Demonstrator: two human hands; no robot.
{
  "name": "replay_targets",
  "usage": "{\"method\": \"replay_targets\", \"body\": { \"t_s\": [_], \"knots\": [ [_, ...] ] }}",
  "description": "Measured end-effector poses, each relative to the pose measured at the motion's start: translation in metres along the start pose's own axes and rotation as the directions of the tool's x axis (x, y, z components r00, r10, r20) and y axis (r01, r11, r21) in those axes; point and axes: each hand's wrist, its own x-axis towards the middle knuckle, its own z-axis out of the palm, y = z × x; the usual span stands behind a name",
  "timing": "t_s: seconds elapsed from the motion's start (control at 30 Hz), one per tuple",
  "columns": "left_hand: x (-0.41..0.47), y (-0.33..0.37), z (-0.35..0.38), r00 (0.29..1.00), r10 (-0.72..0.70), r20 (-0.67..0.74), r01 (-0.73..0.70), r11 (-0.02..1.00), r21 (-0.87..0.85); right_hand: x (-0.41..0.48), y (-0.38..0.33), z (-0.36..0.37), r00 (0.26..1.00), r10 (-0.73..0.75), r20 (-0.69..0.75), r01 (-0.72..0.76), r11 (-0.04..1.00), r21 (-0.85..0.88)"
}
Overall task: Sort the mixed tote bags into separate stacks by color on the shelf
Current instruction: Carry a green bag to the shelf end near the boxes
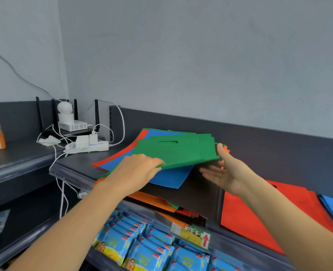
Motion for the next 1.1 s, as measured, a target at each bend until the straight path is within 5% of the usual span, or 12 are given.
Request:
{"method": "replay_targets", "body": {
  "t_s": [0.17, 0.27, 0.37, 0.47, 0.57, 0.67, 0.73, 0.93, 1.1],
  "knots": [
    [0.000, 0.024, -0.003, 0.960, 0.176, 0.219, -0.171, 0.984, -0.040, 0.004, -0.002, -0.017, 0.984, 0.162, 0.078, -0.131, 0.942, -0.310],
    [-0.001, 0.018, -0.009, 0.896, 0.103, 0.433, 0.037, 0.953, -0.302, 0.006, -0.002, -0.024, 0.996, 0.076, 0.046, -0.044, 0.875, -0.481],
    [0.004, -0.004, -0.008, 0.936, -0.152, 0.318, 0.297, 0.827, -0.478, 0.004, -0.005, -0.030, 0.990, -0.102, 0.097, 0.140, 0.810, -0.569],
    [0.006, -0.020, 0.004, 0.860, -0.420, 0.289, 0.508, 0.758, -0.409, -0.005, -0.007, -0.034, 0.945, -0.256, 0.202, 0.326, 0.755, -0.568],
    [0.010, -0.024, 0.015, 0.788, -0.513, 0.342, 0.591, 0.473, -0.653, -0.011, -0.015, -0.040, 0.899, -0.346, 0.269, 0.436, 0.769, -0.467],
    [0.016, -0.021, 0.009, 0.757, -0.530, 0.381, 0.487, 0.069, -0.871, -0.013, -0.020, -0.046, 0.888, -0.343, 0.306, 0.436, 0.838, -0.328],
    [0.024, -0.012, 0.001, 0.778, -0.530, 0.339, 0.377, -0.038, -0.925, -0.014, -0.021, -0.052, 0.893, -0.325, 0.312, 0.416, 0.860, -0.294],
    [0.058, 0.037, -0.015, 0.845, -0.531, -0.064, 0.099, 0.272, -0.957, -0.020, -0.027, -0.085, 0.892, -0.426, 0.153, 0.451, 0.858, -0.245],
    [0.083, 0.108, -0.011, 0.872, -0.459, -0.172, 0.046, 0.426, -0.903, -0.039, -0.037, -0.130, 0.830, -0.557, 0.008, 0.529, 0.783, -0.327]
  ]
}}
